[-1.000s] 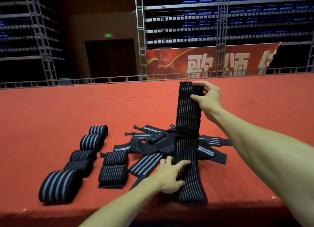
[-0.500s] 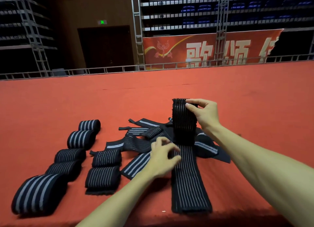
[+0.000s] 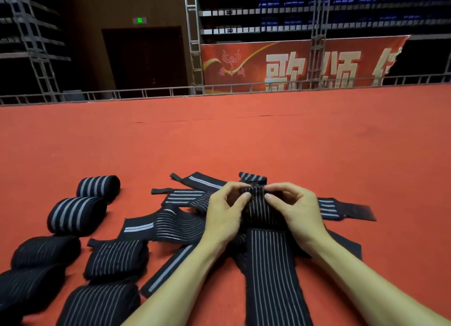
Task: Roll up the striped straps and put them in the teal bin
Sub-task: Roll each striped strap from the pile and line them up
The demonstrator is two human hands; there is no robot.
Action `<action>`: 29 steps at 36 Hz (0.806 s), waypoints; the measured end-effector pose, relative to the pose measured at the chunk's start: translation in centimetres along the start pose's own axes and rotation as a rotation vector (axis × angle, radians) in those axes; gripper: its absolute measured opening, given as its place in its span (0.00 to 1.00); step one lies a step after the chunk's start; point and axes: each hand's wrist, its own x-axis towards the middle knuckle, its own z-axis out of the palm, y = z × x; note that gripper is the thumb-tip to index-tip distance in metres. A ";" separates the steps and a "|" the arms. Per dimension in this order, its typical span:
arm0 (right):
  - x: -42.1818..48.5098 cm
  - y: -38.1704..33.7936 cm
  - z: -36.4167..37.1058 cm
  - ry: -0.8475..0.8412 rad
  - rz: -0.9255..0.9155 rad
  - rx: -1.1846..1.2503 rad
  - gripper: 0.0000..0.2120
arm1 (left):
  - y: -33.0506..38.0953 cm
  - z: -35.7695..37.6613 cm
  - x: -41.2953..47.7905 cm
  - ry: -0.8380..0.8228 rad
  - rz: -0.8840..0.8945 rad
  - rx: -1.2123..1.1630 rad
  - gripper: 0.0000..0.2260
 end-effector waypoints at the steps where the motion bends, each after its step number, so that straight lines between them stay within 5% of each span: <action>1: -0.1 0.3 -0.1 -0.016 -0.005 0.006 0.16 | -0.2 -0.1 -0.1 0.002 0.007 -0.012 0.12; 4: -0.3 0.6 -0.4 -0.061 0.093 0.123 0.25 | -0.5 -0.2 -0.2 -0.003 -0.001 -0.063 0.13; 9: -0.2 0.6 -0.5 -0.046 0.055 0.062 0.09 | 0.0 -0.2 -0.5 -0.029 0.013 -0.102 0.12; 22: -0.6 0.3 -0.5 -0.060 -0.059 0.097 0.17 | 0.9 -0.4 -1.0 -0.041 0.019 -0.222 0.07; 29: -0.9 0.4 -0.5 -0.083 -0.077 0.156 0.10 | 1.0 -0.5 -1.2 -0.070 -0.043 -0.227 0.07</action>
